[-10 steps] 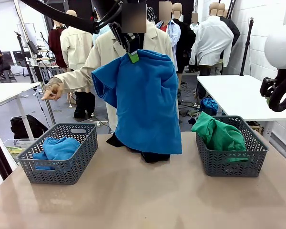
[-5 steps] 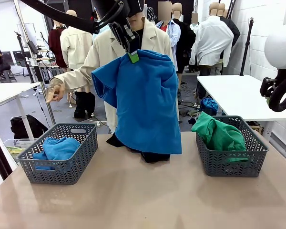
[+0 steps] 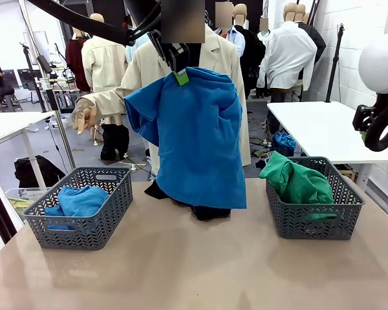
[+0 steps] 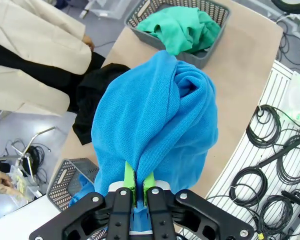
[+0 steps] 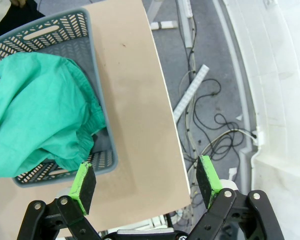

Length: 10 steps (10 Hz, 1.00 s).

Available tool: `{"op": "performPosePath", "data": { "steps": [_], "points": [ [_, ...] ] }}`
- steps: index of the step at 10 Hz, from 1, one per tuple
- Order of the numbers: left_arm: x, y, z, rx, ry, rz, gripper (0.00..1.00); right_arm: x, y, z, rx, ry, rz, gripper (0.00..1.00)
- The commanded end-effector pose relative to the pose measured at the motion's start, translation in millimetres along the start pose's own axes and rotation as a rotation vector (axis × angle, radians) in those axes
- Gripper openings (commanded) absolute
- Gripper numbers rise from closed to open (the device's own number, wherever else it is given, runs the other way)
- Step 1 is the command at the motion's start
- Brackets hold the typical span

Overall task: Sort the tops and bottoms.
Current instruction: Sort the clothes according to human instructions.

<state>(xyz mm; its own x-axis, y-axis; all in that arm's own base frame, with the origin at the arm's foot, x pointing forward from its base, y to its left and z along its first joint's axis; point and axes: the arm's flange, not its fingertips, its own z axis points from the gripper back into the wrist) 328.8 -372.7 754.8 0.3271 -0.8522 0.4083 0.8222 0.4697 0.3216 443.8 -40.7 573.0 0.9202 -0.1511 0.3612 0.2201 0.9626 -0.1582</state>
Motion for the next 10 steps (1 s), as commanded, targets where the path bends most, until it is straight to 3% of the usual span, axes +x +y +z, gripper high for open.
{"op": "performPosePath", "data": {
  "steps": [1,3,5,7,10],
  "points": [
    [-4,16,21,0.064,-0.031,0.001,0.00,2,0,-1,0.016,-0.009,-0.002,1.00],
    [-22,54,64,0.190,-0.041,0.095,0.00,2,0,-1,0.016,-0.009,-0.002,1.00],
    [-56,83,88,0.297,0.018,0.198,0.00,2,0,-1,0.016,-0.009,-0.002,1.00],
    [-116,105,100,0.308,0.062,0.347,0.00,2,0,-1,0.016,-0.009,-0.002,1.00],
    [-223,137,75,0.299,0.098,0.605,0.00,2,0,-1,0.016,-0.009,-0.002,1.00]
  ]
}}
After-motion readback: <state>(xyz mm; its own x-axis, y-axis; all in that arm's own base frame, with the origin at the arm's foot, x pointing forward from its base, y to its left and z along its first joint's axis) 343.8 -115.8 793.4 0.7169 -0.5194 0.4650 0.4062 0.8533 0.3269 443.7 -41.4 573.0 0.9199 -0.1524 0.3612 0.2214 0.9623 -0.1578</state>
